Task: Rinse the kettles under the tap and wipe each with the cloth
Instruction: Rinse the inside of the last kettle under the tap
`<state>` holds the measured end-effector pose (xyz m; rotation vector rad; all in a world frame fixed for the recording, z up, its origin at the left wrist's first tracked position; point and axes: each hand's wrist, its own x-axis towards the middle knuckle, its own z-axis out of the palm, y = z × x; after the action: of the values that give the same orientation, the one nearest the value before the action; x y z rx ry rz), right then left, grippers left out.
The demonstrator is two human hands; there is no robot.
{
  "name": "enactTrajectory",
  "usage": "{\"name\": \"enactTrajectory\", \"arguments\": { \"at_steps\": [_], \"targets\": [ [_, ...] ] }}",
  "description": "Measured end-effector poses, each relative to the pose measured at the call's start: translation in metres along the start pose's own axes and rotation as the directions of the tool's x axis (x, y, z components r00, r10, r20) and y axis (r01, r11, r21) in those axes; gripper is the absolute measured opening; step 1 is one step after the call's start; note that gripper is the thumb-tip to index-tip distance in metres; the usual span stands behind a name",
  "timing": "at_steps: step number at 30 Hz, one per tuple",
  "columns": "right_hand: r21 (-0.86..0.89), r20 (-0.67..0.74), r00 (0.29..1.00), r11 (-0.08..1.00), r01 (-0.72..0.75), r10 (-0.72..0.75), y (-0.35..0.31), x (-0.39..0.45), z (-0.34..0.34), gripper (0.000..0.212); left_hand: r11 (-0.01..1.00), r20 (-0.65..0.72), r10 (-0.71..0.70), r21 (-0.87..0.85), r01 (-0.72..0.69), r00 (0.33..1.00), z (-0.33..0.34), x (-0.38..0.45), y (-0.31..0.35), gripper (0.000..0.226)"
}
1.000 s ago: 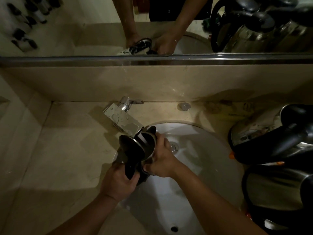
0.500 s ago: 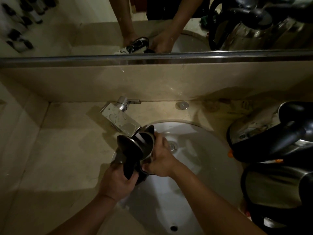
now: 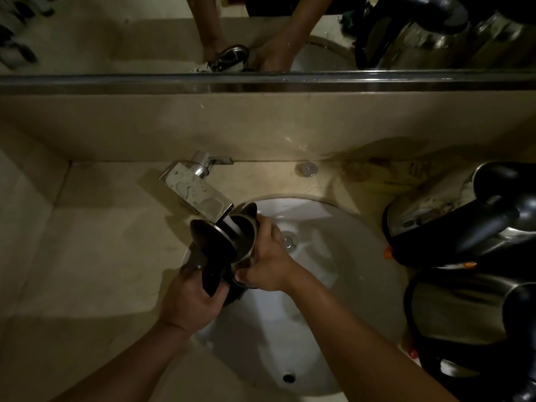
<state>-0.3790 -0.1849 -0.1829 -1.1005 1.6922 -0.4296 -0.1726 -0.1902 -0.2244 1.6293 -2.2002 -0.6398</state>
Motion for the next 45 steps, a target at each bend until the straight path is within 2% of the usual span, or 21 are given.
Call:
{"name": "enactTrajectory", "arguments": {
  "at_steps": [7,17,25,34,45],
  "targets": [
    [0.009,-0.008,1.000,1.000,0.008,-0.008,0.002,0.000,0.000,0.124,0.999,-0.001,0.041,-0.009,-0.041,0.999,0.000,0.001,-0.002,0.046],
    [0.021,-0.009,1.000,1.000,0.008,-0.007,0.002,-0.001,0.000,0.120,1.000,0.010,0.019,-0.025,-0.019,1.000,0.001,0.000,-0.004,0.042],
    [0.021,0.009,1.000,1.000,0.005,-0.005,0.001,-0.002,0.000,0.126,0.998,0.020,0.042,-0.038,-0.041,0.999,0.000,0.000,-0.004,0.041],
    [0.070,-0.066,0.997,0.997,0.045,-0.041,0.010,-0.007,0.007,0.126,0.999,0.038,0.038,0.002,-0.038,0.999,0.003,0.001,-0.010,0.046],
    [-0.022,-0.014,0.999,0.999,0.043,-0.043,0.011,-0.004,0.000,0.135,0.998,0.027,0.032,0.057,-0.033,0.999,0.005,0.002,-0.011,0.043]
  ]
}}
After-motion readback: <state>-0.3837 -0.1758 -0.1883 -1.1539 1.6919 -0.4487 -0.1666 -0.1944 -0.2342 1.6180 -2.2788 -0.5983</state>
